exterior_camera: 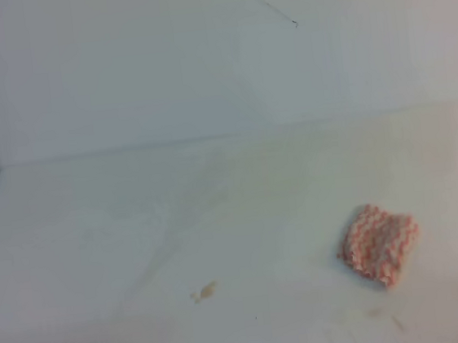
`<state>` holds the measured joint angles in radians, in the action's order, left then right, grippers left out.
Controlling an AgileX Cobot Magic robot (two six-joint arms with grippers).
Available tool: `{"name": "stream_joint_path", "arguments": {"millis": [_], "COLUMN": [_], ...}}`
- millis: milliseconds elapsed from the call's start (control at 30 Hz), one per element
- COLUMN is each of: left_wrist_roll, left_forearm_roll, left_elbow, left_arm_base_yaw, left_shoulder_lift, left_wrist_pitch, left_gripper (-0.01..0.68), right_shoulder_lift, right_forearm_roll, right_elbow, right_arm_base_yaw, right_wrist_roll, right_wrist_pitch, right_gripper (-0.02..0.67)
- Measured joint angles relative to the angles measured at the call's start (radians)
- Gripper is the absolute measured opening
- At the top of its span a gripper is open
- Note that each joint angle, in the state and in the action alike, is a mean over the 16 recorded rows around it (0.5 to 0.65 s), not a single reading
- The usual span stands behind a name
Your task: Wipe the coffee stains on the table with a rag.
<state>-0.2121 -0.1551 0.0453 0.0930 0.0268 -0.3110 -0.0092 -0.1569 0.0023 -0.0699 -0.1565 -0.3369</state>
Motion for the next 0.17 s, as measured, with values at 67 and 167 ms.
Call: {"name": "stream_joint_path", "arguments": {"millis": [67, 167], "left_wrist_roll": [0.0, 0.0], "left_forearm_roll": [0.0, 0.0], "left_elbow": [0.0, 0.0], "left_arm_base_yaw": [0.0, 0.0], "left_shoulder_lift": [0.0, 0.0], "left_wrist_pitch": [0.0, 0.0], "left_gripper": [0.001, 0.001], "right_shoulder_lift": [0.0, 0.0], "right_forearm_roll": [0.0, 0.0], "right_elbow": [0.0, 0.0], "right_arm_base_yaw": [0.0, 0.0], "right_wrist_roll": [0.0, 0.0], "right_wrist_pitch": [0.0, 0.001], "right_gripper": [-0.002, -0.002]}}
